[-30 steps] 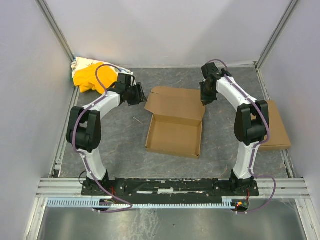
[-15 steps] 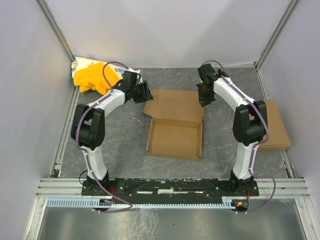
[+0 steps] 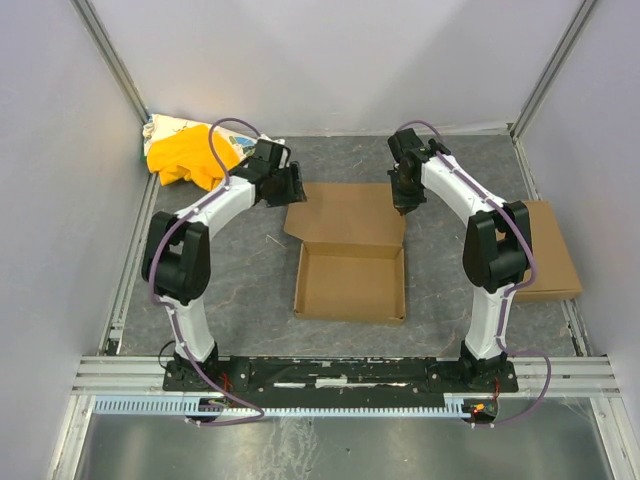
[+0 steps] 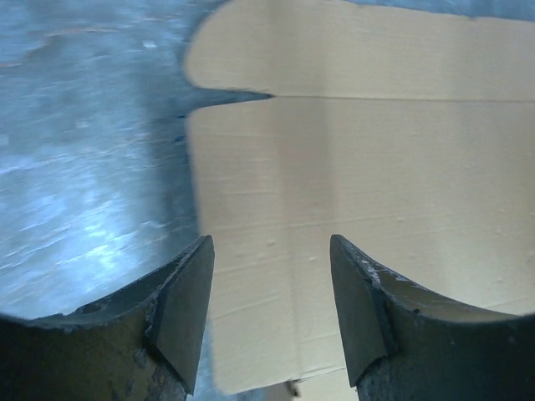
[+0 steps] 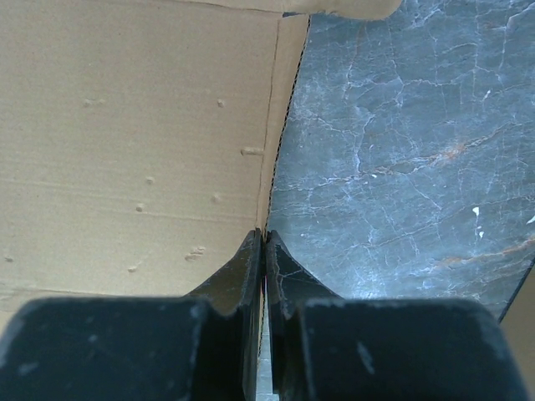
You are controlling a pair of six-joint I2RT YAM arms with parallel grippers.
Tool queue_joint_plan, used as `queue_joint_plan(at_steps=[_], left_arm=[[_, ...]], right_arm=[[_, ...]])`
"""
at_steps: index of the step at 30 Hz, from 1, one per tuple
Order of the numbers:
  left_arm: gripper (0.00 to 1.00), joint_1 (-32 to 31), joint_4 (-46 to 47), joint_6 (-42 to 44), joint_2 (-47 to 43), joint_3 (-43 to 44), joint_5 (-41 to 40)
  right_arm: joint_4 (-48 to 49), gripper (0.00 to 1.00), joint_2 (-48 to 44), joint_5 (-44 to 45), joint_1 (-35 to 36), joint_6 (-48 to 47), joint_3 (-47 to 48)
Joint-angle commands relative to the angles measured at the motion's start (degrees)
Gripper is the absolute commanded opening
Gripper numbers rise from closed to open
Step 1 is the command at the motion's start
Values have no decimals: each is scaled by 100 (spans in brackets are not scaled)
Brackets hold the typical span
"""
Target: Fold the paper box
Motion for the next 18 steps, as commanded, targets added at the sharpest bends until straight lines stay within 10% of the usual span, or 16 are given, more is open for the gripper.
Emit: queue_joint_plan(at_steps=[1, 18], left_arm=[[66, 407, -391, 86, -424, 5, -364], [60, 422, 616, -295, -212, -586, 1033]], right_arm=[[-75, 10, -126, 154, 3, -23, 288], [7, 10, -163, -71, 7, -25, 138]])
